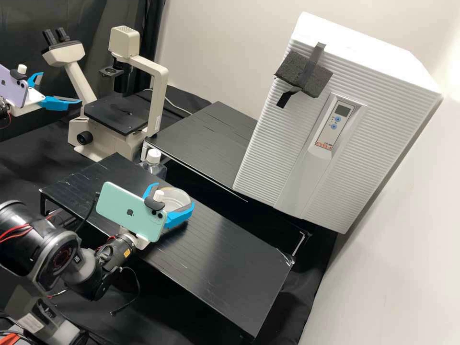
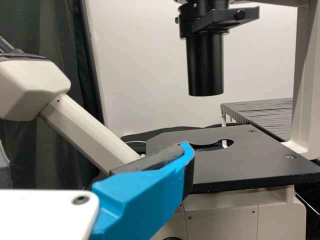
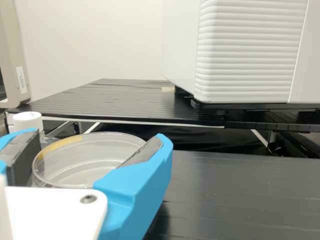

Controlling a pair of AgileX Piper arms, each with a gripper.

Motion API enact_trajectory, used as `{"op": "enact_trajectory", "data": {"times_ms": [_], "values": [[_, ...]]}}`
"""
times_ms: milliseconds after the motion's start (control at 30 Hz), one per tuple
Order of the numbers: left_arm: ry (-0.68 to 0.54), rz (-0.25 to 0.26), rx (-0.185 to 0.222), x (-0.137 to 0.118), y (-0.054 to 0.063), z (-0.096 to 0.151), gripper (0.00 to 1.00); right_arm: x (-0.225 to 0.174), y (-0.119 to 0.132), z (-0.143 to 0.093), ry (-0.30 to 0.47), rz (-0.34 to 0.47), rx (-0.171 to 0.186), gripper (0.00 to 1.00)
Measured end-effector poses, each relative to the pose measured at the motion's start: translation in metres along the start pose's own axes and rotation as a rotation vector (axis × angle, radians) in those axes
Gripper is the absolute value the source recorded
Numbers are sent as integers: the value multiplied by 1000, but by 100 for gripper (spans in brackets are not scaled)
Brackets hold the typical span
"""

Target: Close the petri dish lid.

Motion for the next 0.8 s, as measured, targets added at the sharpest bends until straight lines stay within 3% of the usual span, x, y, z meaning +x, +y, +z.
{"op": "enact_trajectory", "data": {"times_ms": [300, 467, 800], "values": [[0, 0, 0, 0, 0, 0, 100, -1, 8, 6, -11, 13, -22, 0], [0, 0, 0, 0, 0, 0, 100, -7, 17, 9, -13, -4, -13, 0], [0, 0, 0, 0, 0, 0, 100, -18, 25, -4, 71, -25, -17, 0]]}}
